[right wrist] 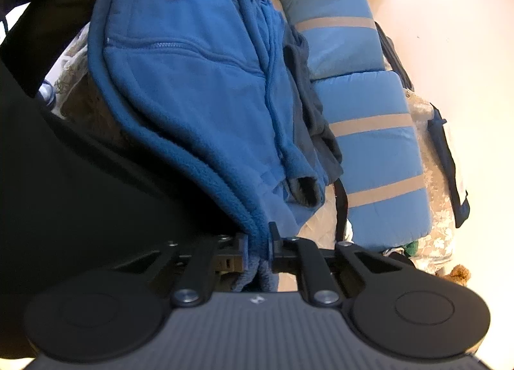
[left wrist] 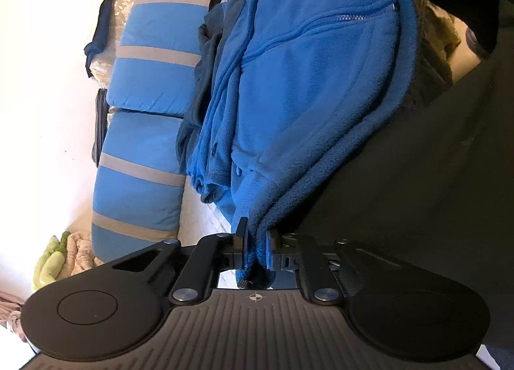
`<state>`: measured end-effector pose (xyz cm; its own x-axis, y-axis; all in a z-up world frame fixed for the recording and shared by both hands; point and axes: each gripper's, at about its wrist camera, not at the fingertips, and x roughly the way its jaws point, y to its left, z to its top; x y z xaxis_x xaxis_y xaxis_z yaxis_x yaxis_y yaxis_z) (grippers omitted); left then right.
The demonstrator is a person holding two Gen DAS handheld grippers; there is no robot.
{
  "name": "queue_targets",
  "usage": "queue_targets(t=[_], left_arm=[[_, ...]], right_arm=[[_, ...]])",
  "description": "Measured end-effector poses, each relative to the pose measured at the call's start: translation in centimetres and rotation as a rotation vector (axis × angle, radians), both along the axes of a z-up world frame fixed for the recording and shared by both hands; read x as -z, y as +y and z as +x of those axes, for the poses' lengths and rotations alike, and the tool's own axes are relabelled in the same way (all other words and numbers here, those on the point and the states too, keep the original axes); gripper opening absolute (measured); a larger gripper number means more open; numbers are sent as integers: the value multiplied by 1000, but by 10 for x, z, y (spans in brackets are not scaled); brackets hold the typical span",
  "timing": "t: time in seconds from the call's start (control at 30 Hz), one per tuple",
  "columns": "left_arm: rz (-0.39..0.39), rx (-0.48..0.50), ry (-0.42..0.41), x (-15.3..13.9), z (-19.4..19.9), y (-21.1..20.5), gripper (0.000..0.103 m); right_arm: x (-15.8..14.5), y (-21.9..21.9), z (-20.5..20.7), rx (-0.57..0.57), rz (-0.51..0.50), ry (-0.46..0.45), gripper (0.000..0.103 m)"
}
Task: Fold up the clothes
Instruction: 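Lift the fleece with both grippers and fold it over toward the pillows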
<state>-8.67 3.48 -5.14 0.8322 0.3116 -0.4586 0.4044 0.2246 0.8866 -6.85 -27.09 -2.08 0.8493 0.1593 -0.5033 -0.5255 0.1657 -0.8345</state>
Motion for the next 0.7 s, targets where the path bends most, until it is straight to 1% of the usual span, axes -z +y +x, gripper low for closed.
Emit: queue_targets(t=[0.13,0.2,0.27,0.33,0.4,0.5,0.6,0.7], left_arm=[[-53,-19,17,-19,7,7,8],[-102,-40,42,-34,15,12,8],[-167,-70,84,-51,25,17,8],[-229,-98,143,-68,36,21,8],[-309,-135,215,-86,49,26,8],[-396,-174,298,-104,60,31,7],[-460,-208,338,-119,65,36,7],[-484,-223,353,-128,60,39,7]], right_arm=[[-9,-4,4,6,29,22,9],[-19,-7,9,29,68,55,9],[-31,-10,18,64,122,120,9],[-48,-13,31,104,179,211,9],[-64,-16,44,141,235,303,9],[-87,-21,64,196,318,449,9],[-103,-27,76,231,366,535,8],[-116,-33,81,260,403,577,8]])
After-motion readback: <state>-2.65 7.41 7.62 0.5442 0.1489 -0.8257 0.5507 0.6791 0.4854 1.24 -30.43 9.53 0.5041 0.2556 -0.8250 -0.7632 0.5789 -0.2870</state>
